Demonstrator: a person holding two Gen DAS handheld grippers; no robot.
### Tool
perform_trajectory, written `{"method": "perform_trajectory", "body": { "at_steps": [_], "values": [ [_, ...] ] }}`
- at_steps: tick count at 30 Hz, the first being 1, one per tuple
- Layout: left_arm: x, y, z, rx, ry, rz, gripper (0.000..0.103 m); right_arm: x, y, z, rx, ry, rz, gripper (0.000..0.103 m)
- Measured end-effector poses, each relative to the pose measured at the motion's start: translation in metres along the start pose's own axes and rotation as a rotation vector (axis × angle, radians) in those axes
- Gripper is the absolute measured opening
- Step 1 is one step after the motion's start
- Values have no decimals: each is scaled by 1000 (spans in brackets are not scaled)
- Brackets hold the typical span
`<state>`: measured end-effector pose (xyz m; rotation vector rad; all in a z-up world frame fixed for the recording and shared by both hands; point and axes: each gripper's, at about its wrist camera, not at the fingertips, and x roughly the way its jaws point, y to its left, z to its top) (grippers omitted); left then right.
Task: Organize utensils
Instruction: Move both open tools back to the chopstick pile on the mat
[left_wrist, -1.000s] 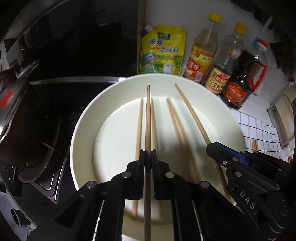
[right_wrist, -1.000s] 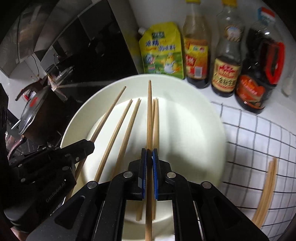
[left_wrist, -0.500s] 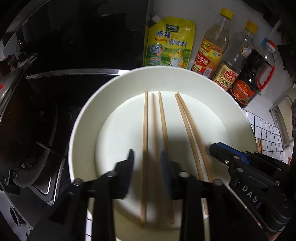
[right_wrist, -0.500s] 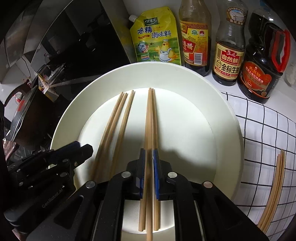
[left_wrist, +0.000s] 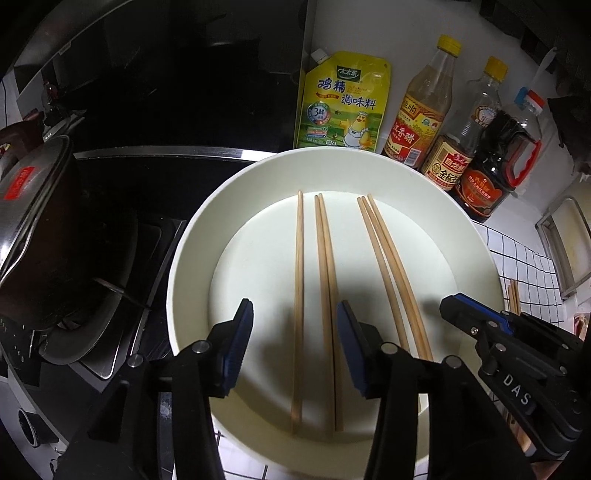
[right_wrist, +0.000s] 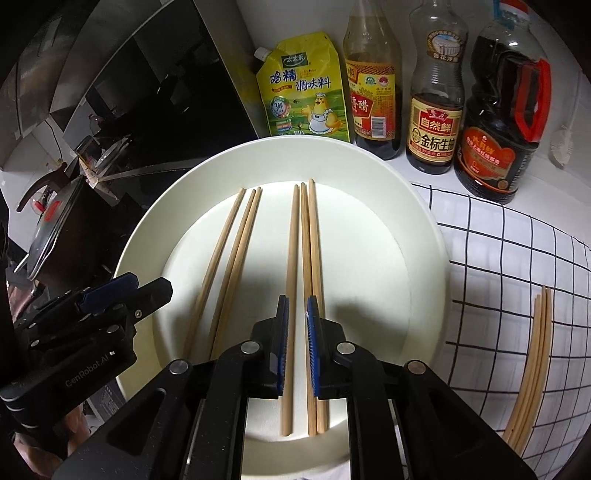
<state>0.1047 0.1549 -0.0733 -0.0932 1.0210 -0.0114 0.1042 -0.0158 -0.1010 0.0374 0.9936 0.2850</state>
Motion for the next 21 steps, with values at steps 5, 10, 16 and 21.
{"method": "perform_trajectory", "body": {
  "at_steps": [5,10,16,21],
  "values": [
    [-12,-4,-4,3,-17,-3,49,-15,-1,-7,-1,-20,-5,11],
    [-25,-11,-10,13,-32,-5,49,-32,-6,-17,1,-31,-16,11],
    [-38,-25,-18,20,-47,-21,51,-54,-18,-31,9,-47,-38,13],
    [-48,-41,-24,29,-64,-43,51,-72,-31,-38,12,-58,-58,16]
  ]
}}
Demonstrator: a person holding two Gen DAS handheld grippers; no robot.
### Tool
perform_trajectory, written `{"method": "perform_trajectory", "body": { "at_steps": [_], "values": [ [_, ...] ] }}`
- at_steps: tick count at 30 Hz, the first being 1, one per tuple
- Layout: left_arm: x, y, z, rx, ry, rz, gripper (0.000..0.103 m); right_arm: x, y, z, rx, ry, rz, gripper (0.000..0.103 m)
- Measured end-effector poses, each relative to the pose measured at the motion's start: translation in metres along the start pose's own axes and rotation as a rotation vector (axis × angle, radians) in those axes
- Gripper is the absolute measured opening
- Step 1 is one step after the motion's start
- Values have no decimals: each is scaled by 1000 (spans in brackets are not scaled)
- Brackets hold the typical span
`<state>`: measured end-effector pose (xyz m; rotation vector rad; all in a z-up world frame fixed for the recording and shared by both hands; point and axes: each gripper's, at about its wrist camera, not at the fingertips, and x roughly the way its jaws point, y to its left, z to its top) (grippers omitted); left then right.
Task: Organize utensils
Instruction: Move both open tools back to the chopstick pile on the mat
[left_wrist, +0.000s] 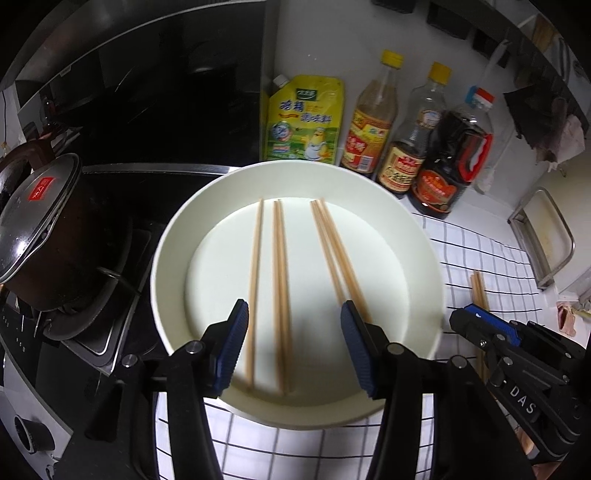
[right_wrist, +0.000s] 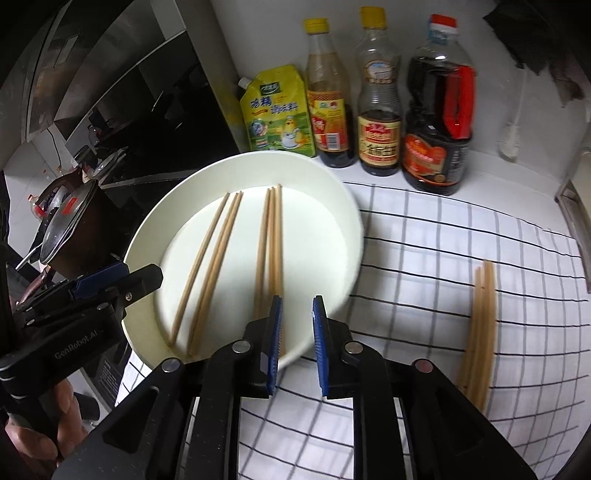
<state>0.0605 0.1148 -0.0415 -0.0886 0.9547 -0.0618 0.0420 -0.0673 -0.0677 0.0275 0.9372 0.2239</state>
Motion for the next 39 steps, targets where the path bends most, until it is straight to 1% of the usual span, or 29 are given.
{"method": "perform_trajectory", "body": {
  "at_steps": [12,16,23,27,29,32,33,34,39],
  "values": [
    [-12,-50,-11,32,-9,-49,52,-37,-43,-18,22,-25,-48,19],
    [-14,-69,-12,51,-14,-63,57,-50,-64,-26,48,-35,-74,20],
    [-10,-106,-16,89,-1,-102,59,-62,-106,-42,110,-33,-122,23],
    [-1,-132,-25,138,23,-128,61,-63,-131,-55,149,-24,-151,28],
    [3,-143,-29,155,35,-144,62,-60,-143,-64,168,-11,-163,28],
    [9,-156,-37,172,53,-159,66,-54,-161,-76,195,15,-177,31],
    [13,-161,-40,177,62,-162,67,-52,-165,-79,200,21,-183,34],
    [15,-165,-42,182,70,-163,68,-50,-169,-81,202,26,-189,35],
    [32,-182,-53,195,99,-168,68,-36,-183,-91,203,48,-197,37]
  ]
}}
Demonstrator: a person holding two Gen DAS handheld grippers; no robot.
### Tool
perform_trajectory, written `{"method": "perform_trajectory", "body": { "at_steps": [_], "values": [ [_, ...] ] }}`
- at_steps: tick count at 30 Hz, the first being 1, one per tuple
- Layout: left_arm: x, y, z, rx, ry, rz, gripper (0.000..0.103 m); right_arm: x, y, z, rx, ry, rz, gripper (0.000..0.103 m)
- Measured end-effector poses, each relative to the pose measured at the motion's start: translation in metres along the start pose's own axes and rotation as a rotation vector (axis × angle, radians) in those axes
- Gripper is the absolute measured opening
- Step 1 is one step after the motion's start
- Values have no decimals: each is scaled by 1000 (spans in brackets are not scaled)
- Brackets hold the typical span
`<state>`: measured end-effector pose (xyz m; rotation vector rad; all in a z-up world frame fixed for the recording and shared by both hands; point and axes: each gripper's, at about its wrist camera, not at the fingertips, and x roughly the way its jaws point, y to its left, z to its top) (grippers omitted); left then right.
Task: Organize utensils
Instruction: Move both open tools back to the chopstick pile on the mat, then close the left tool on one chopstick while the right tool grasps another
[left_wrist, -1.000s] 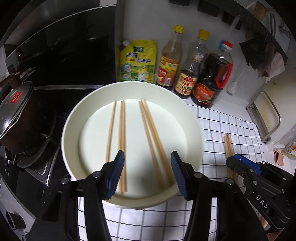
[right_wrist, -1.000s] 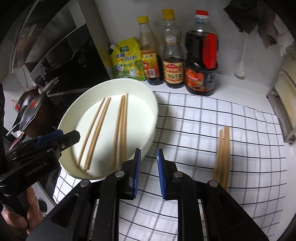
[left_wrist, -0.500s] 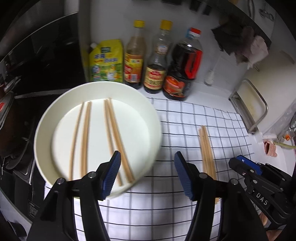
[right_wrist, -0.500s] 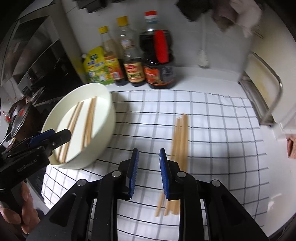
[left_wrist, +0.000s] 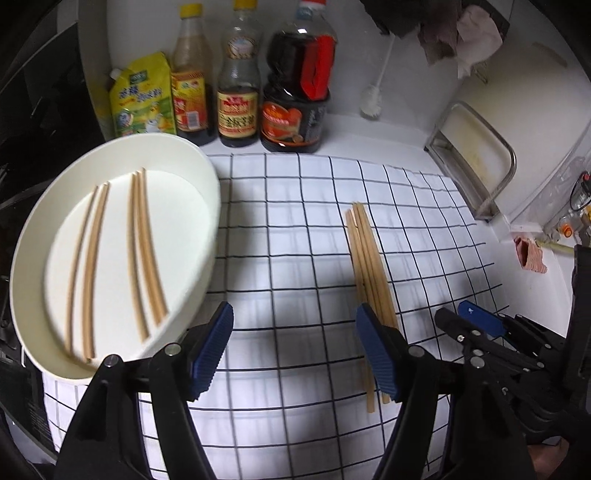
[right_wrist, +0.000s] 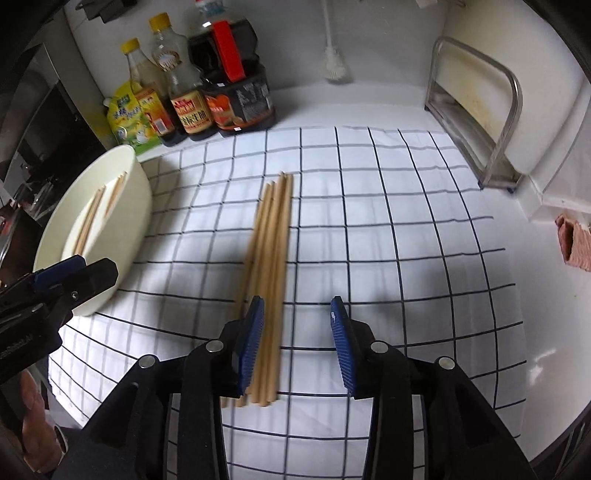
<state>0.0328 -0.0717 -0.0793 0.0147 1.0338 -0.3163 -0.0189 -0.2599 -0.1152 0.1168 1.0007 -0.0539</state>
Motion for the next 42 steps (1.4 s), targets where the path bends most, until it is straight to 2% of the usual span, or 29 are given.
{"method": "perform_trajectory", "body": {
  "at_steps": [15,32,36,42],
  "values": [
    [40,-8,-8,9,54,43,68,47,-3,-2,-33,26,16,37],
    [46,-12,-13,5,75,49,68,54,1,-4,-60,36,13,40],
    [47,-15,-13,11,77,53,68,55,3,-4,-86,29,-27,43],
    [51,-18,-13,15,81,51,68,56,-2,-3,-79,18,-30,43]
  ]
}}
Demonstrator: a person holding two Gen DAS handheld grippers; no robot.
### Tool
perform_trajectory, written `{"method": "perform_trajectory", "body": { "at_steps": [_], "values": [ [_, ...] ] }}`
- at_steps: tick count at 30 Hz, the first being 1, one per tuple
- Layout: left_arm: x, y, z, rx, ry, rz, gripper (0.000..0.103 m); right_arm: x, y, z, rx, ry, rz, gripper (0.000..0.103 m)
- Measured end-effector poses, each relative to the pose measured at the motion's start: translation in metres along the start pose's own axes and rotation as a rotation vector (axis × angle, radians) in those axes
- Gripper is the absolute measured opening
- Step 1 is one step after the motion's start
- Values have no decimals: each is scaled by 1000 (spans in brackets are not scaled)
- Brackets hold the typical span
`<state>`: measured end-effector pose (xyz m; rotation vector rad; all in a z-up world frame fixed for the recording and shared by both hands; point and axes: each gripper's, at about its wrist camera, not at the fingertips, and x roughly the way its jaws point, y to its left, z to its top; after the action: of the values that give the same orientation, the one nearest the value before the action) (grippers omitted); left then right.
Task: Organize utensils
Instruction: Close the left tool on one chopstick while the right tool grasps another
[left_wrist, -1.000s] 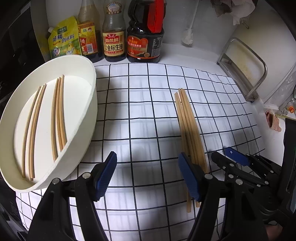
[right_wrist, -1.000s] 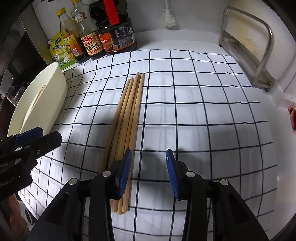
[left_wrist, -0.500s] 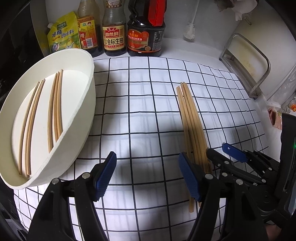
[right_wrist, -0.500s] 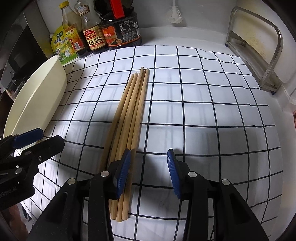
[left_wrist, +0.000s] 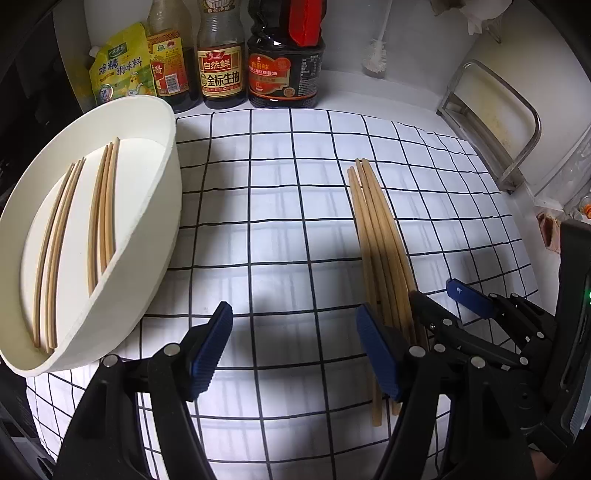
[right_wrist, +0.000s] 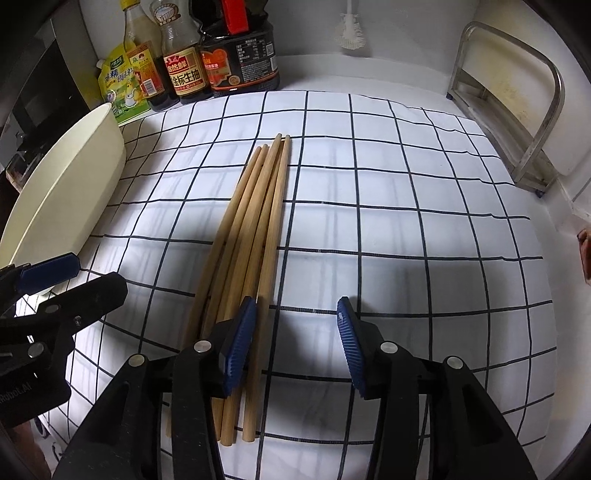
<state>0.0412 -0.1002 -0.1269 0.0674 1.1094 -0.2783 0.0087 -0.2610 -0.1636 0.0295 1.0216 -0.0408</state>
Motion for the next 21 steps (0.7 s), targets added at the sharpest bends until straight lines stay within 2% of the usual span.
{"method": "perform_trajectory", "body": {
  "at_steps": [14,21],
  "values": [
    [20,-19,1,16,19,-11,70,-4,-43,-6,65,-19,-37,43],
    [31,-25,2,28,26,-2,70,-5,-46,-7,67,-21,-26,43]
  ]
}}
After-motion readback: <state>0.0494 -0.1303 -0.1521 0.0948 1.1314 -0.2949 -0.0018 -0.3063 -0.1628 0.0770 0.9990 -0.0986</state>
